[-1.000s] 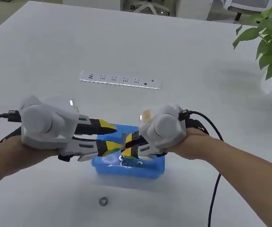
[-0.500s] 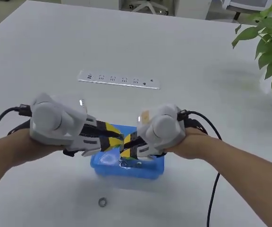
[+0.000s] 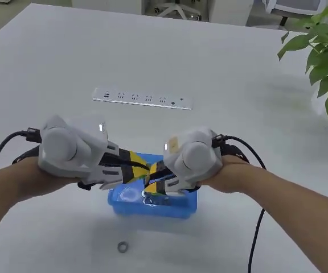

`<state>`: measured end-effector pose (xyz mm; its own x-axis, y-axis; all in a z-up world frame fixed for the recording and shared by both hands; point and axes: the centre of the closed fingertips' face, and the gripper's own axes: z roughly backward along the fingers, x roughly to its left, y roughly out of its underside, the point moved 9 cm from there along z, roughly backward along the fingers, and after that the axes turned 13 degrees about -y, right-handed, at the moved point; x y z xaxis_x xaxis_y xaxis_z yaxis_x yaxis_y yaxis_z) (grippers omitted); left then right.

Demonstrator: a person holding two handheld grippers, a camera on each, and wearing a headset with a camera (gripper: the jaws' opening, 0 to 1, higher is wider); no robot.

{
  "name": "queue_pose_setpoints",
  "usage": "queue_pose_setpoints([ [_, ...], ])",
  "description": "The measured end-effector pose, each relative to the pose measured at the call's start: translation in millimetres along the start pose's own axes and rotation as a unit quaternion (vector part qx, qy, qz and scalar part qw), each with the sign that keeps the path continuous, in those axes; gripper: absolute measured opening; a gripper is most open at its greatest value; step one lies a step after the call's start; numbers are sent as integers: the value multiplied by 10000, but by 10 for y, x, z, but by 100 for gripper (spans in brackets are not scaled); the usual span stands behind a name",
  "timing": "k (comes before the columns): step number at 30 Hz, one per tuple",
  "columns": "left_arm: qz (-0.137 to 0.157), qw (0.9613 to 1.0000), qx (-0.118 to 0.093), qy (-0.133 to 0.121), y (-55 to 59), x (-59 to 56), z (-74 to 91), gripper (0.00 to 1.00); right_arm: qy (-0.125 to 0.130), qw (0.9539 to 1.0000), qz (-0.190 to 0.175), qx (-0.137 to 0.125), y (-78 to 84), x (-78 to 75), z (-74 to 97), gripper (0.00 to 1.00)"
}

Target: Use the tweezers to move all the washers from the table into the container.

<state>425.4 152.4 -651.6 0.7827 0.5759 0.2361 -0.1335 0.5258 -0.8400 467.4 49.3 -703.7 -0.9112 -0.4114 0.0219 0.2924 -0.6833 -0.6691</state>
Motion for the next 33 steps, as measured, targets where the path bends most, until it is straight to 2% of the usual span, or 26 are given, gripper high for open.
queue_pose_setpoints([
  [13, 75, 9999, -62, -77, -78, 17, 55, 6, 128, 9996, -213, -97, 3, 77, 133, 25],
  [20, 64, 9999, -105, -93, -137, 5, 117, 6, 290, 9986, -390, -198, 1, 147, 257, 30],
  [33, 28, 9999, -123, -105, -286, -91, 259, 6, 736, 9921, -910, -463, 55, 383, 498, 42],
])
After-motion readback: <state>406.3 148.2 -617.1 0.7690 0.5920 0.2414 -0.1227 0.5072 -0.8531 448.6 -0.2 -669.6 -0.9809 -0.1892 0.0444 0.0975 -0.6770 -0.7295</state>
